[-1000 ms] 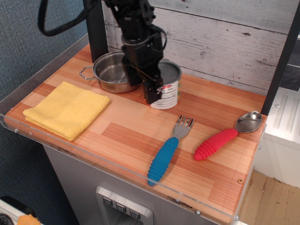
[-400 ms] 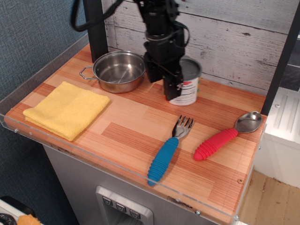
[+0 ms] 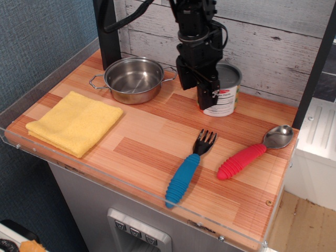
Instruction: Move the can to the upper right corner of the table.
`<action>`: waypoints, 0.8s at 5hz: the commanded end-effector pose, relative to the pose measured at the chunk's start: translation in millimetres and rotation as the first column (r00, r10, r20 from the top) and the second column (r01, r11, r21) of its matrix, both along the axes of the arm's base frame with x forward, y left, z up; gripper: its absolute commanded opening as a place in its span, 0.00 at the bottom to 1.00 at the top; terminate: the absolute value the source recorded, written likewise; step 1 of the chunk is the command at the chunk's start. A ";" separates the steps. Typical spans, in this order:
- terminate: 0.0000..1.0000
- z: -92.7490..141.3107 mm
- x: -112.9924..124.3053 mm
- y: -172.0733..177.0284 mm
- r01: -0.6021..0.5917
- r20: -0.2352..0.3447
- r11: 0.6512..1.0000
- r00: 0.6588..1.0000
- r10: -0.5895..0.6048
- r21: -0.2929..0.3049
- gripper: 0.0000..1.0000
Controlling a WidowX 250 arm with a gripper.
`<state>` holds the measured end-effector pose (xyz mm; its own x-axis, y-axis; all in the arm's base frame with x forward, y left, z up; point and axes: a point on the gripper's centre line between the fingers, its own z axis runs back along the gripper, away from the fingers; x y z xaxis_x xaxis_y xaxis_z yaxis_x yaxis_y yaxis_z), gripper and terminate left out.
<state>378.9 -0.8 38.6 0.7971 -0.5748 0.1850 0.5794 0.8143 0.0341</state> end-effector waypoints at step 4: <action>0.00 86.1 -51.5 76.6 -0.532 0.006 0.846 0.846 0.532 0.007 1.00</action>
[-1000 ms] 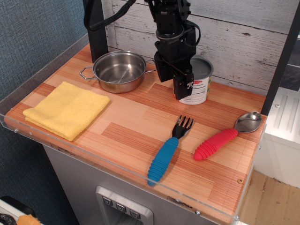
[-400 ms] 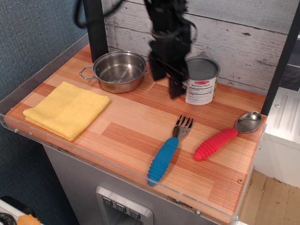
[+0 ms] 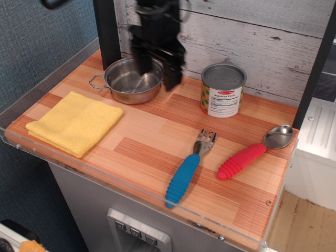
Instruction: Move the can to the upper right corner of the table.
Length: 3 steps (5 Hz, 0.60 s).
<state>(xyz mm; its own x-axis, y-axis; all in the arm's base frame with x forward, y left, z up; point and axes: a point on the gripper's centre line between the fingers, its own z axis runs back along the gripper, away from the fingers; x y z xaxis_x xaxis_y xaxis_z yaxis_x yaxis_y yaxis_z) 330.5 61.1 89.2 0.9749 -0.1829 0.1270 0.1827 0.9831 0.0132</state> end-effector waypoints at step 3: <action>0.00 51.5 -13.9 86.8 -0.570 0.060 0.818 0.822 0.567 0.080 1.00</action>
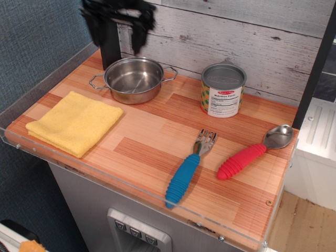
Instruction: Move the can to the upper right corner of the table.
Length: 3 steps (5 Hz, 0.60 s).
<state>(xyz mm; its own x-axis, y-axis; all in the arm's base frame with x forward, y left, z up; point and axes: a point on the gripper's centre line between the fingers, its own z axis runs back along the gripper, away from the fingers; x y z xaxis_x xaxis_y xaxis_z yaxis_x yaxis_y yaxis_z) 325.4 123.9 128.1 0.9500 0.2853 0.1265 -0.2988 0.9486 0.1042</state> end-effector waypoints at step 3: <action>1.00 16.1 -9.6 36.8 -0.133 0.049 0.991 0.990 0.133 0.007 1.00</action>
